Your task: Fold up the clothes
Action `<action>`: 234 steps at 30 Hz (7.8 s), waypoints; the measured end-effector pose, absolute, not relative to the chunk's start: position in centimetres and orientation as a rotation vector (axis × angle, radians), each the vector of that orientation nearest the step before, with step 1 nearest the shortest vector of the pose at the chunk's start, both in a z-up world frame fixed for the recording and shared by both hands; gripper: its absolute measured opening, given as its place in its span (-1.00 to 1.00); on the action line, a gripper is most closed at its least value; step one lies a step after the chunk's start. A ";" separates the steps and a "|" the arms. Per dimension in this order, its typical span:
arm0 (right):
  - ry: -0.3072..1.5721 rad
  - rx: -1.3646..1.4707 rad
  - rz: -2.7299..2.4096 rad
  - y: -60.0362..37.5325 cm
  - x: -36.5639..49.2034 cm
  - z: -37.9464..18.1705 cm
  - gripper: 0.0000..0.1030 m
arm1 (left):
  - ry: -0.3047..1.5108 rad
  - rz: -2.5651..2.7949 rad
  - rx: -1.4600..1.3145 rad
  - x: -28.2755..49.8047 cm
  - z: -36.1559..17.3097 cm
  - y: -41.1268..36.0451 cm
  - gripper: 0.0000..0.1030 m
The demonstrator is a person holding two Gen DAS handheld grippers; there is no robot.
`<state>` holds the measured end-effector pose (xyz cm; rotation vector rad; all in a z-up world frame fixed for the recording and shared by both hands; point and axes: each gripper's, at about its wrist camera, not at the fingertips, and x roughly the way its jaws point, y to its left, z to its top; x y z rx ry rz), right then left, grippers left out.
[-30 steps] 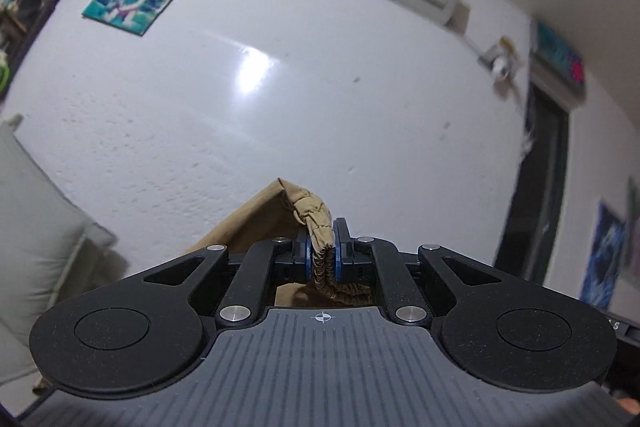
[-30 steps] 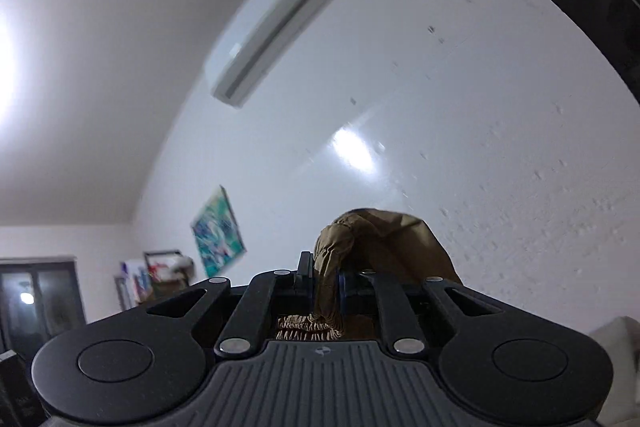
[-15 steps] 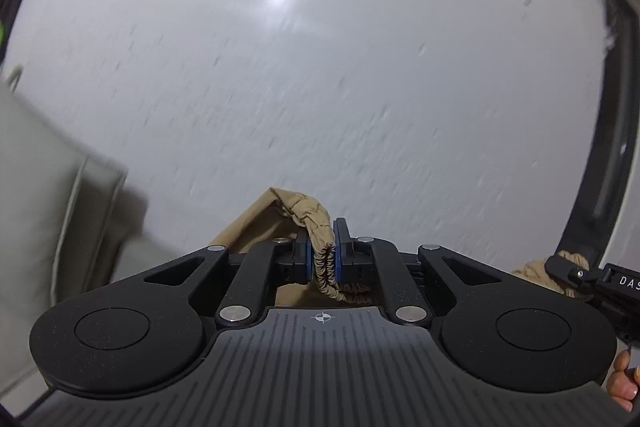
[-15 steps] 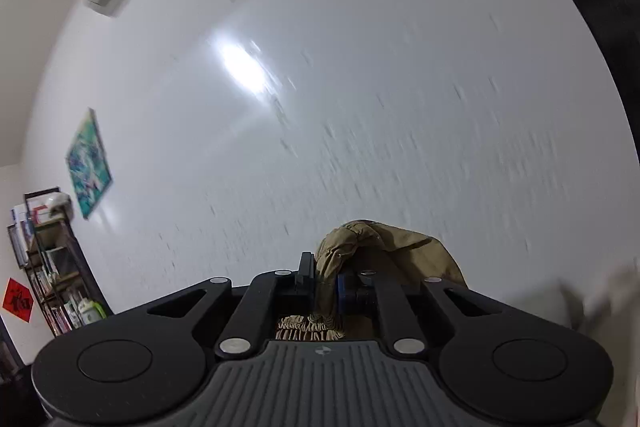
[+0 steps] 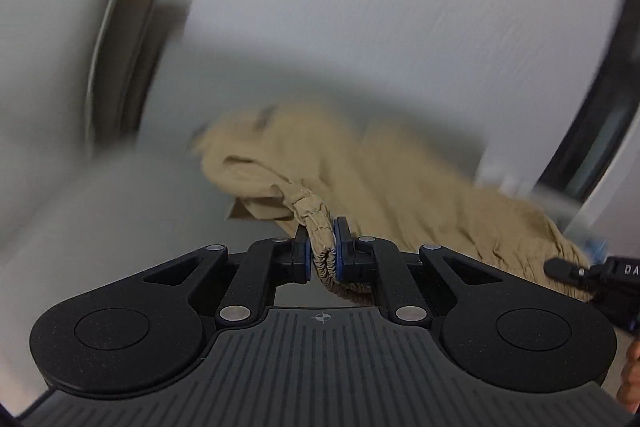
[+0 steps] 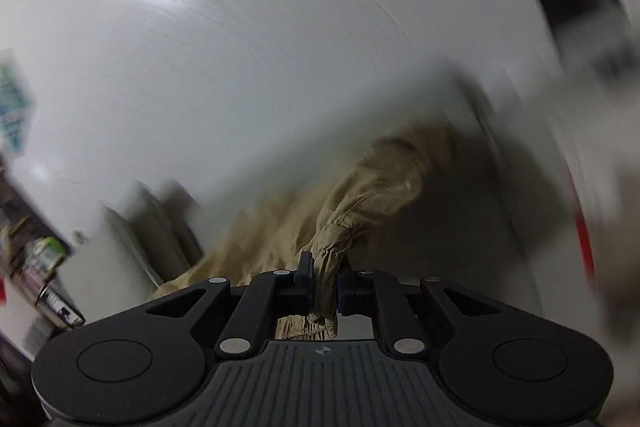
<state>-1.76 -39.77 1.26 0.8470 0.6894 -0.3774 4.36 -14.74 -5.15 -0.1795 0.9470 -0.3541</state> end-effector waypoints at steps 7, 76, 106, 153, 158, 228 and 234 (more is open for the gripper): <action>0.935 0.837 -0.445 -35.6 -4.2 -7.4 -0.77 | 1.203 -0.251 -0.174 3.2 -14.7 -13.3 -0.80; 0.939 0.540 -0.540 -40.0 -7.5 -11.3 -0.62 | 1.126 -0.100 0.171 0.7 -14.6 -12.9 -0.76; 0.757 0.214 -0.029 -38.6 6.7 -11.0 -0.68 | 0.860 -0.500 0.180 7.8 -14.1 -22.8 -0.61; 0.791 0.283 -0.378 -39.6 -6.5 -9.2 -0.73 | 0.728 -0.379 0.238 -0.2 -13.2 -17.4 -0.65; 0.786 0.295 -0.212 -36.6 -6.0 -8.0 -0.73 | 0.761 -0.462 0.262 -1.0 -13.8 -19.3 -0.61; 0.677 0.336 -0.210 -53.8 18.0 -17.4 -0.76 | 0.761 -0.559 0.371 20.8 -21.6 -44.8 -0.70; 0.740 0.322 -0.220 -55.7 19.4 -19.0 -1.00 | 0.779 -0.505 0.484 24.3 -23.9 -48.7 -0.84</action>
